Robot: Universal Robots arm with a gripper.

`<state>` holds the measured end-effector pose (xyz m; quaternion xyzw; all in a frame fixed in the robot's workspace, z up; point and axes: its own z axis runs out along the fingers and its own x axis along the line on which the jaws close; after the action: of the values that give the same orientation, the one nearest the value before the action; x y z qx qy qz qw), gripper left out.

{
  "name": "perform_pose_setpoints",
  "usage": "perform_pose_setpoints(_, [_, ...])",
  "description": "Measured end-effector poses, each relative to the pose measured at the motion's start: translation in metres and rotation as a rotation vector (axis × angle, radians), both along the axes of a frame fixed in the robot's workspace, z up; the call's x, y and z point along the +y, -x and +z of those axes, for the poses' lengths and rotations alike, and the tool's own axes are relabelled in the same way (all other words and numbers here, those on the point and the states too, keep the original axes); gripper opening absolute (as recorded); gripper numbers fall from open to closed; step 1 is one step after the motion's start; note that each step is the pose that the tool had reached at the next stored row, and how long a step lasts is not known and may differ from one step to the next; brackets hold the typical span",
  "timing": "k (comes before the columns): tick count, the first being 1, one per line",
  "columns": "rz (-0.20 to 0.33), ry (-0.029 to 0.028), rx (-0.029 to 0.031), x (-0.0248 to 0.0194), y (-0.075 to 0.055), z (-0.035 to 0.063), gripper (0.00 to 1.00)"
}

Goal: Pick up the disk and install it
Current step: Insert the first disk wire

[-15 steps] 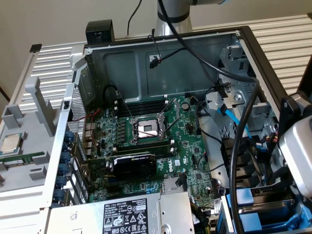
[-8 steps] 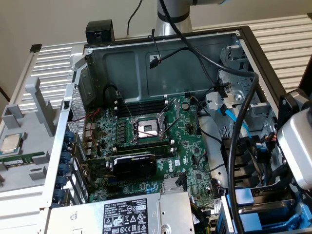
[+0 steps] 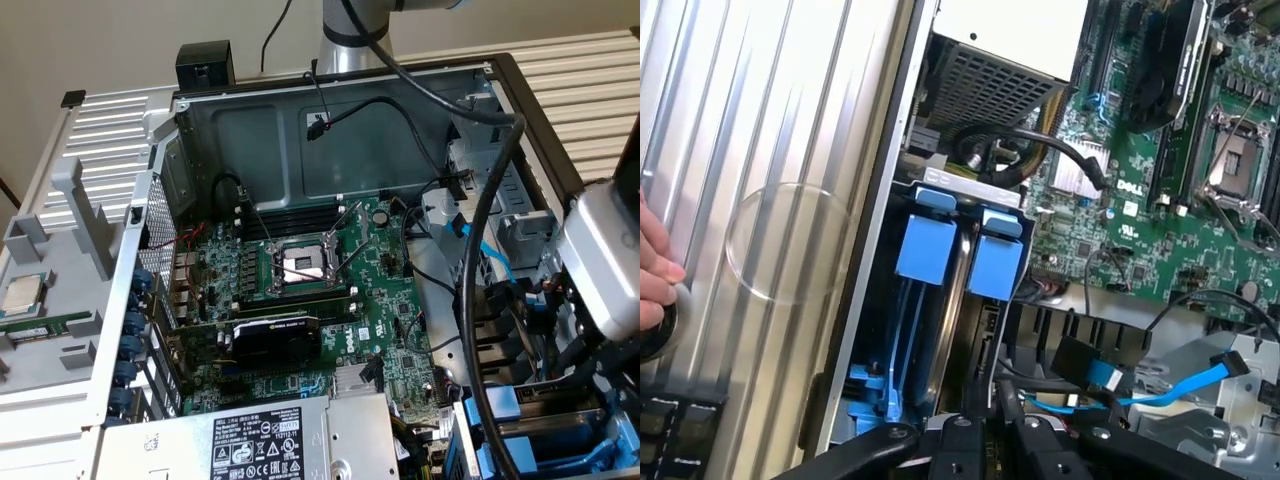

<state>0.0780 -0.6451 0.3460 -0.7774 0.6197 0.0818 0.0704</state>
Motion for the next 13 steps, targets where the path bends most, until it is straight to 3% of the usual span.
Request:
perform_pose_setpoints(1, [0.000,0.0118,0.0000,0.0026,0.000,0.0009,0.17])
perform_pose_setpoints(3, [0.000,0.0280,0.0000,0.0078,0.000,0.0034,0.17])
perform_pose_setpoints(5, [0.000,0.0479,0.0000,0.0126,0.000,0.0054,0.17])
perform_pose_setpoints(6, [0.000,0.0611,0.0000,0.0145,0.000,0.0059,0.17])
perform_pose_setpoints(8, [0.000,0.0933,0.0000,0.0180,0.000,0.0064,0.17])
perform_pose_setpoints(10, [0.000,0.1192,0.0000,0.0220,0.000,0.0075,0.17])
perform_pose_setpoints(13, [0.000,0.1444,-0.0001,0.0293,0.001,0.0113,0.17])
